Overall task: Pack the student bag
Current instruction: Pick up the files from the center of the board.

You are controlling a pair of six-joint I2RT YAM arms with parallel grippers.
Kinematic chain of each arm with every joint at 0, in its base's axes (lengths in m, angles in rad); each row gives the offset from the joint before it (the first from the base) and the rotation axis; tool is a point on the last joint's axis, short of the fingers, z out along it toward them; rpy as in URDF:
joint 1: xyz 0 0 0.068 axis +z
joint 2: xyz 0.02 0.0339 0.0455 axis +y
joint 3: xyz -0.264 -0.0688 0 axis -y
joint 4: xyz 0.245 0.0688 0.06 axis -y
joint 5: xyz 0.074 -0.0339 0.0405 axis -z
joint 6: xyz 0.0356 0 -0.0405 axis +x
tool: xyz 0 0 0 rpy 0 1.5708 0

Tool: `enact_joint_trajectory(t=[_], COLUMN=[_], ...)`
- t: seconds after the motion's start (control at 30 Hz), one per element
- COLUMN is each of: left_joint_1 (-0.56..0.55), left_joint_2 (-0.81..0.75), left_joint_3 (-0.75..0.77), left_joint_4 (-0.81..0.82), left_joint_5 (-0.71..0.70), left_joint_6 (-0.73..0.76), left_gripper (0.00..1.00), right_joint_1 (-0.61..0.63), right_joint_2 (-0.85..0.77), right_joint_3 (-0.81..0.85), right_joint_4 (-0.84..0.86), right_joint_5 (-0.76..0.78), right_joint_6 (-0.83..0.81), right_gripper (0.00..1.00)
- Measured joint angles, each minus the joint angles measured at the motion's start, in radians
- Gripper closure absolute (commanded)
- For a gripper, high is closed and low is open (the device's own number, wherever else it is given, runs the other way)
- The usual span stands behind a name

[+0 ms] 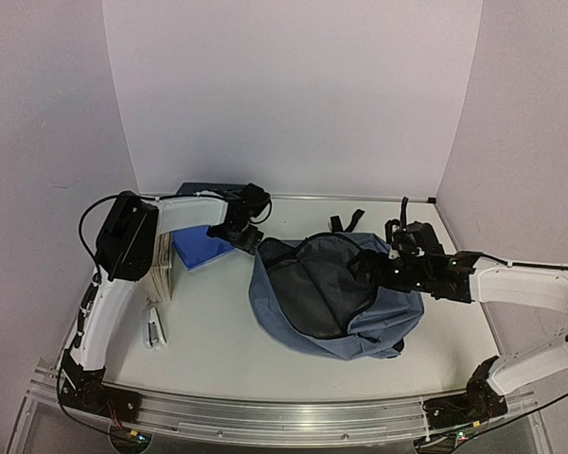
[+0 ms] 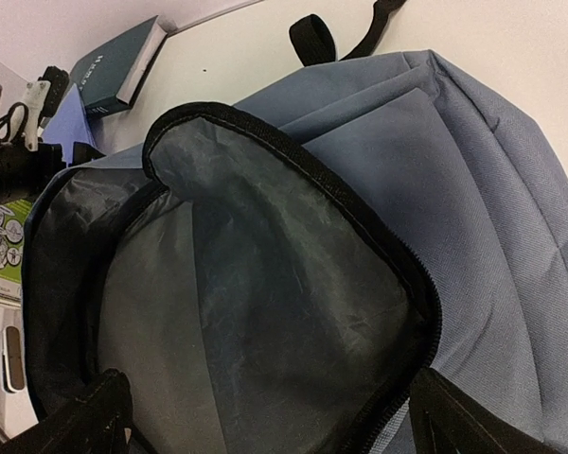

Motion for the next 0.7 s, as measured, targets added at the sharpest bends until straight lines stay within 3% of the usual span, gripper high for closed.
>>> enact_joint_trajectory(t=[0.3,0.47,0.7], left_joint_1=[0.004,0.003,0.001], left_joint_2=[0.000,0.000,-0.002], left_joint_3=[-0.082,-0.114,-0.187], left_joint_4=[0.049,0.118,0.265], left_joint_5=[-0.088,-0.130,-0.197], left_joint_6=[0.039,0.082,0.199], left_gripper=[0.04,0.19,0.49], right_joint_1=[0.000,0.000,0.000], right_joint_2=[0.000,-0.001,-0.007], right_joint_3=[0.000,0.000,0.000], right_joint_4=[0.007,0.007,0.007], right_joint_5=[-0.001,-0.001,-0.001], right_joint_6=[0.006,0.010,0.013], right_gripper=[0.02,0.02,0.02])
